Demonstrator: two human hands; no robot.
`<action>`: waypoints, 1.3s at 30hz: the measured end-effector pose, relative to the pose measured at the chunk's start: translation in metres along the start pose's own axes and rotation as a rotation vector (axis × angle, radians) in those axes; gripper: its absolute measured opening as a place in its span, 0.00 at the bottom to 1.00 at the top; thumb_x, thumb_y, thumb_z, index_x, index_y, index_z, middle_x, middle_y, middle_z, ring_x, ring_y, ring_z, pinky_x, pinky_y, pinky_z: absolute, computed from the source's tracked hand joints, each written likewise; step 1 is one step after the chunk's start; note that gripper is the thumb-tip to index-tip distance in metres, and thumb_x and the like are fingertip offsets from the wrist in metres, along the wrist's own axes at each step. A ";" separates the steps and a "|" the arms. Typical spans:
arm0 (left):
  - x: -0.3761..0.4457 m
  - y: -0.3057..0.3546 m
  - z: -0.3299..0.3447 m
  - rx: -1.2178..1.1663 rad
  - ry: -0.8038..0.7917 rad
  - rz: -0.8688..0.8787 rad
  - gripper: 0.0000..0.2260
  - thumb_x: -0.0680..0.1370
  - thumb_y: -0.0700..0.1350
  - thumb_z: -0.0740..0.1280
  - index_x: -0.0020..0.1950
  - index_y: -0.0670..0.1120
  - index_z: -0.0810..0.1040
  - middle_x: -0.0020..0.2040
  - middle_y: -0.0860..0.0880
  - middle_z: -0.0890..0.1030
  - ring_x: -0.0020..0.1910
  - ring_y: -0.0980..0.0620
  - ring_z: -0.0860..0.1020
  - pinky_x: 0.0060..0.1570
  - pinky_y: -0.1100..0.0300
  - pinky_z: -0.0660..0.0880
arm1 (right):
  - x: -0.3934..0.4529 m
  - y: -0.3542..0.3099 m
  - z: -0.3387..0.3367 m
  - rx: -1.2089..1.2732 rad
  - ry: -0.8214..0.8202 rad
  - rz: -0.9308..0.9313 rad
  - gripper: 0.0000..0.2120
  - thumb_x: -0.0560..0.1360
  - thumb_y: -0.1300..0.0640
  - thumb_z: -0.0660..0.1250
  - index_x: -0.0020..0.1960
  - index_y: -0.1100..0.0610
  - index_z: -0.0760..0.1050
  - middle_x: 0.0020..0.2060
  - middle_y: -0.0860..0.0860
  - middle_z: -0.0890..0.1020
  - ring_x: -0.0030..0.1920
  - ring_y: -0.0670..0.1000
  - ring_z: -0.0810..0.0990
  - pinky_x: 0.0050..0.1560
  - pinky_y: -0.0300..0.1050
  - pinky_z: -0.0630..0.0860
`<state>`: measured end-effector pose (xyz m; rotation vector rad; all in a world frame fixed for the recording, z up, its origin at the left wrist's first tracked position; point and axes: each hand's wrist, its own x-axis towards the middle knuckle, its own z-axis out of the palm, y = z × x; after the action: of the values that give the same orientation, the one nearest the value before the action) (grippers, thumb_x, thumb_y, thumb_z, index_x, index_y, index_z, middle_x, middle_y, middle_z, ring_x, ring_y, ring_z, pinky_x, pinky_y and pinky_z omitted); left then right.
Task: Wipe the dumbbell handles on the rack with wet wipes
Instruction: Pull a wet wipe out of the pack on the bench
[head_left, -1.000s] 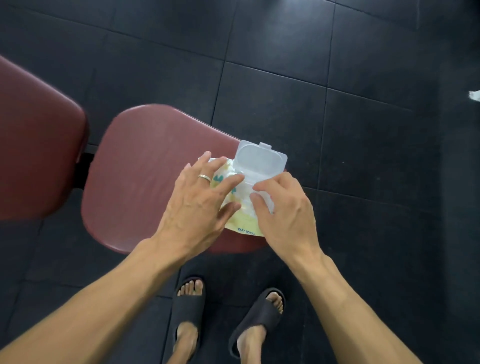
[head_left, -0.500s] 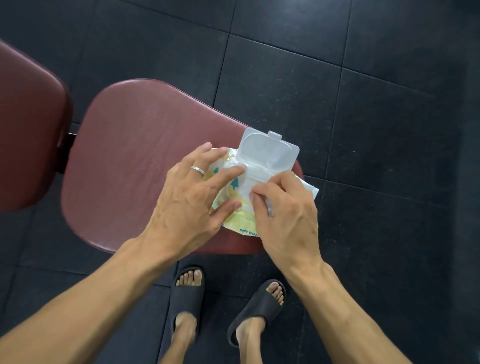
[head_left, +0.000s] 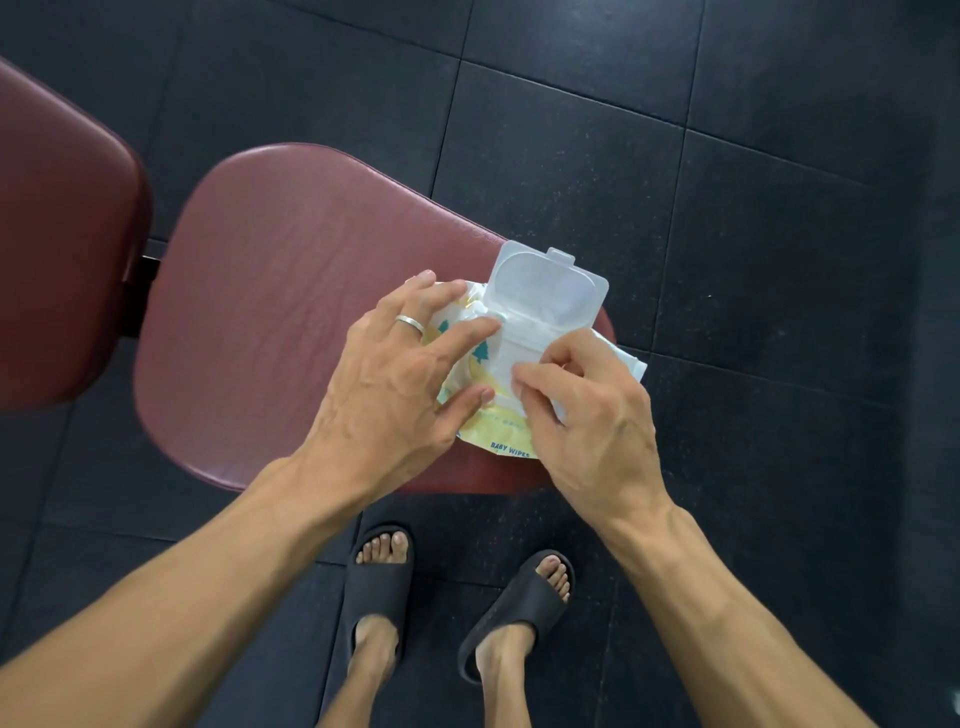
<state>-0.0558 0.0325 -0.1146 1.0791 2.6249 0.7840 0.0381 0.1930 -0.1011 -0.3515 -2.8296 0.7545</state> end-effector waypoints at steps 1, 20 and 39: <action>0.000 0.000 0.001 -0.004 0.004 0.005 0.23 0.75 0.58 0.64 0.68 0.51 0.76 0.72 0.46 0.71 0.74 0.43 0.65 0.65 0.44 0.68 | -0.001 -0.001 0.002 -0.033 0.019 -0.006 0.05 0.75 0.64 0.70 0.40 0.62 0.82 0.37 0.53 0.75 0.34 0.54 0.74 0.31 0.50 0.73; 0.003 -0.002 0.001 -0.025 0.012 0.009 0.24 0.73 0.59 0.66 0.67 0.53 0.78 0.70 0.47 0.73 0.73 0.43 0.67 0.63 0.43 0.68 | 0.008 -0.013 0.008 0.118 -0.002 0.302 0.06 0.78 0.64 0.61 0.45 0.55 0.69 0.45 0.48 0.70 0.41 0.51 0.71 0.39 0.47 0.66; 0.005 -0.005 0.001 0.003 0.010 0.009 0.25 0.71 0.60 0.68 0.67 0.55 0.78 0.69 0.47 0.75 0.73 0.43 0.68 0.65 0.42 0.67 | 0.003 -0.006 -0.005 0.167 -0.054 0.222 0.07 0.76 0.66 0.63 0.42 0.56 0.71 0.43 0.48 0.71 0.41 0.43 0.71 0.41 0.35 0.68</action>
<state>-0.0622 0.0331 -0.1182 1.0908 2.6319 0.7891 0.0351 0.1914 -0.0933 -0.6342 -2.7810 1.0519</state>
